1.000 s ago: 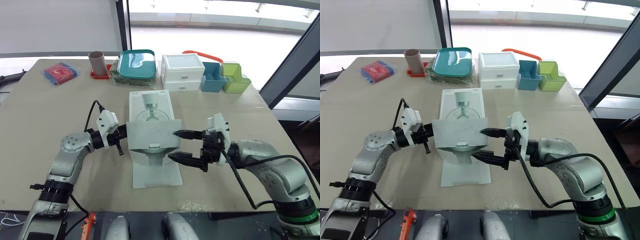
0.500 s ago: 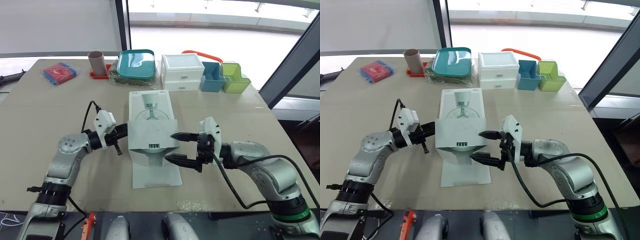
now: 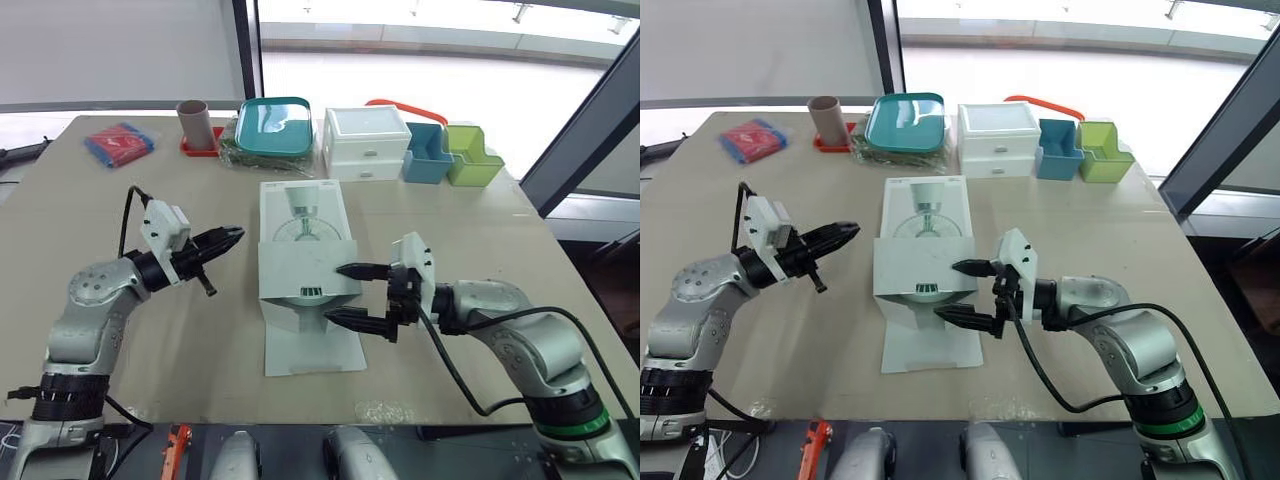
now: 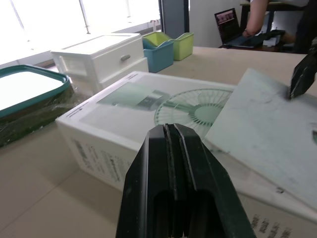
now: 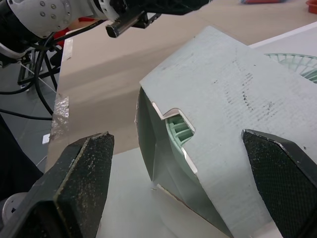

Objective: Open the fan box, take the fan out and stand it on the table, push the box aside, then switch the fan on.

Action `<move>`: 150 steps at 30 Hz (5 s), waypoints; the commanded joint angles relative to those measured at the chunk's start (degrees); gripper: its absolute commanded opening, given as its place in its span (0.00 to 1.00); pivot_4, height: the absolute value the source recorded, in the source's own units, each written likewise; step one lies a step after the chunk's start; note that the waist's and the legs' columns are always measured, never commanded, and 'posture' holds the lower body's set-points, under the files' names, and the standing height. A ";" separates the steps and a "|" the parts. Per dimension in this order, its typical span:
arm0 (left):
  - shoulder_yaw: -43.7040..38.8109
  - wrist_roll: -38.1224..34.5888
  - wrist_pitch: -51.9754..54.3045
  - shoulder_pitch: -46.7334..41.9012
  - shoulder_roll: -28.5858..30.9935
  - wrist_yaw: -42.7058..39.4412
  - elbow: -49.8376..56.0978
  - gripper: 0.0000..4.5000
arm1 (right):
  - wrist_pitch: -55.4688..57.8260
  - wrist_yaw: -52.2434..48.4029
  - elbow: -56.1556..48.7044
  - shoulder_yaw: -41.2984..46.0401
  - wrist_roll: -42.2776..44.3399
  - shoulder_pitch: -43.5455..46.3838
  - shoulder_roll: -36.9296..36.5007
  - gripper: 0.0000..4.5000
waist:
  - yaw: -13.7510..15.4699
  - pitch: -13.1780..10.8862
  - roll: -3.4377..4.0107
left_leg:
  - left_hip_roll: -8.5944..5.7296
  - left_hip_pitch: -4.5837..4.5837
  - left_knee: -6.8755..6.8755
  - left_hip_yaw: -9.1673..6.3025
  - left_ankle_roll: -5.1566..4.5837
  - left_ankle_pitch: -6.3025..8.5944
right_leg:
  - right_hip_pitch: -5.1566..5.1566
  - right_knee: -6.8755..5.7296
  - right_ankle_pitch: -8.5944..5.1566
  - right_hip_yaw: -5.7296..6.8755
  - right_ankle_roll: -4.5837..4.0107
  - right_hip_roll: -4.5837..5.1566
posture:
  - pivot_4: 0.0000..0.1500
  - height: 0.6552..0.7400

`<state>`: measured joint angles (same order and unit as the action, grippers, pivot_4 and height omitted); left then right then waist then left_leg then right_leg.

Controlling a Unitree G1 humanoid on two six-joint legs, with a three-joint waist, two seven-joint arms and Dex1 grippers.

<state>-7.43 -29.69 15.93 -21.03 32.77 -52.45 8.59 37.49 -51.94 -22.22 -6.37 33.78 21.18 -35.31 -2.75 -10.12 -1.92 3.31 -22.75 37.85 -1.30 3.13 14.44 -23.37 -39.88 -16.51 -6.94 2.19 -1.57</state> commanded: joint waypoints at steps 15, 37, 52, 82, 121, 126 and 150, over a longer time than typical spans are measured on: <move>8.84 3.00 -0.02 -1.63 -0.67 -5.84 -1.19 0.06 | -0.52 1.10 -1.87 0.44 -0.69 -0.09 0.02 1.00 | -0.03 -0.01 0.00 | -0.02 0.00 0.00 0.00 0.00 0.00 | 0.00 0.01 0.00 0.00 -0.04 -0.01 | 1.00 1.00; 10.09 6.54 -2.54 -4.59 -2.86 -7.58 -8.19 0.04 | 7.02 4.33 -11.50 5.79 4.84 3.04 -5.77 0.63 | 0.01 -0.01 0.01 | -0.04 -0.02 0.00 -0.08 0.00 0.00 | 0.00 0.01 -0.01 0.05 -0.04 0.01 | 1.00 1.00; 10.46 7.97 -4.65 -5.25 -4.62 -7.44 -10.15 0.04 | 11.81 5.09 -15.27 -3.45 -1.15 10.01 -11.17 0.01 | 0.06 -0.01 0.01 | -0.04 -0.09 0.00 -0.15 0.00 0.00 | -0.01 0.05 -0.02 0.13 -0.05 0.02 | 1.00 1.00; 10.71 9.13 -6.57 -5.30 -6.34 -6.93 -11.44 0.04 | 4.02 -4.37 -14.56 -5.37 -13.33 2.14 -22.31 0.01 | 0.17 0.00 0.01 | -0.07 -0.24 0.02 -0.45 0.00 0.00 | 0.09 0.28 0.02 0.47 -0.12 0.09 | 1.00 1.00; 10.56 9.78 -6.92 -4.55 -6.08 -6.60 -11.16 0.04 | -0.47 -0.79 -2.29 -6.64 -25.19 3.22 -13.83 0.01 | 0.14 0.00 0.03 | -0.06 -0.24 0.05 -0.46 0.01 -0.01 | 0.09 0.28 0.06 0.48 -0.18 0.08 | 1.00 1.00; 10.76 10.05 -7.23 -4.21 -6.02 -6.65 -11.15 0.04 | -0.15 -1.17 -2.36 -6.12 -24.51 3.63 -13.11 0.01 | 0.13 0.00 0.03 | -0.06 -0.24 0.05 -0.46 0.00 -0.01 | 0.09 0.28 0.06 0.48 -0.18 0.08 | 1.00 1.00; 10.74 10.23 -7.29 -4.07 -5.26 -7.02 -11.14 0.04 | 0.25 -1.92 -6.46 -3.89 -17.80 4.49 -8.40 0.01 | 0.05 0.00 0.04 | -0.04 -0.24 0.05 -0.47 0.00 -0.01 | 0.09 0.27 0.07 0.49 -0.20 0.06 | 1.00 1.00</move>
<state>2.51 -20.20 8.61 -25.71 27.07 -59.16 -3.32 39.80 -53.74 -25.50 -11.62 15.18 24.40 -43.97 -2.70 -10.12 -1.88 3.27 -22.99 37.90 -1.76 3.13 14.44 -23.28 -39.61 -16.44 -6.45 1.98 -1.51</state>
